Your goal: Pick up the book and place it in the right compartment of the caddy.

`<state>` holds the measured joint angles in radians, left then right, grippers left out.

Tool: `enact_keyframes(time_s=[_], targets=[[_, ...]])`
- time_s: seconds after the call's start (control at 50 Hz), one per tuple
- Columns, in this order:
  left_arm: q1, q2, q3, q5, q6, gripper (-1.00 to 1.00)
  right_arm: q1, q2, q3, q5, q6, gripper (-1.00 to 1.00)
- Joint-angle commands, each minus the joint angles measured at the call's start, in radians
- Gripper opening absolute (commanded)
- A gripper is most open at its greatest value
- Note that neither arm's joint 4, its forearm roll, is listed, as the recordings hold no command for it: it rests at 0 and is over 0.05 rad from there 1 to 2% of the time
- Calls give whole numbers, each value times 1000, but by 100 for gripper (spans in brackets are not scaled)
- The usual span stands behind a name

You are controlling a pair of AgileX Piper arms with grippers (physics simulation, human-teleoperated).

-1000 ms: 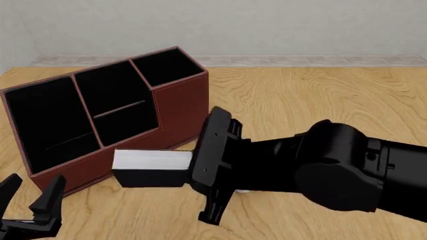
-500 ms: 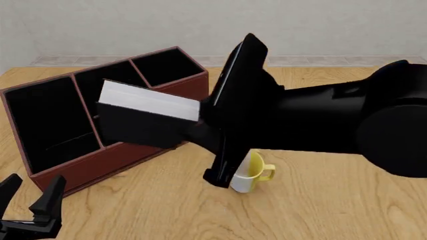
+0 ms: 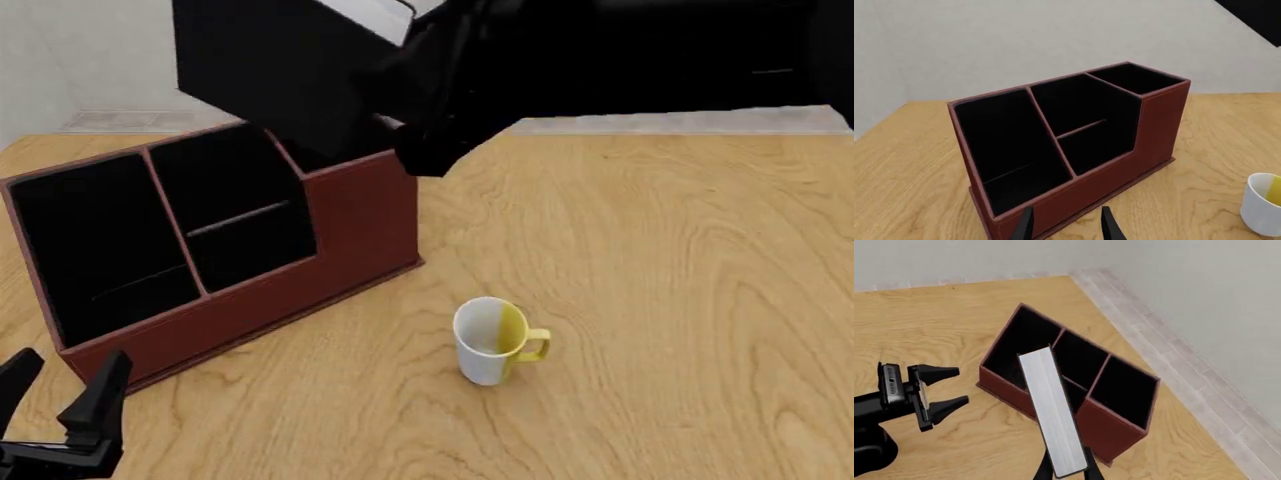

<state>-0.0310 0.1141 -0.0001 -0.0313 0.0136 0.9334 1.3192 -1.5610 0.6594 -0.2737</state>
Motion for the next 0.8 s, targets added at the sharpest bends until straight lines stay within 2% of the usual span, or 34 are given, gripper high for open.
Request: enact_keyframes(time_s=[0.02,0.14,0.16,0.2,0.24,0.34,0.5,0.54,0.64,0.76,0.8], targets=[[1,-9,0,7,0,100,-57,87,-228,54,67,-100],[3,-9,0,8,-4,100,-70,125,-291,70,77,-100],[2,-10,0,10,-5,100,-84,142,-322,79,107,-100],[0,-17,0,16,-4,100,-85,162,-341,88,102,-100],[0,-20,0,17,-4,100,-107,191,-383,102,138,-100],[1,-14,0,13,-6,100,-127,256,-455,130,140,-100],[-1,-16,0,14,-5,100,-176,391,-609,210,179,-100],[-2,-16,0,15,-5,100,-182,411,-634,223,171,-100],[-1,-12,0,10,-4,100,-198,526,-789,315,190,-100],[-1,0,0,-1,-8,100,-215,685,-1060,465,201,-100],[-3,6,0,-7,-9,100,-235,764,-1183,540,183,-100]])
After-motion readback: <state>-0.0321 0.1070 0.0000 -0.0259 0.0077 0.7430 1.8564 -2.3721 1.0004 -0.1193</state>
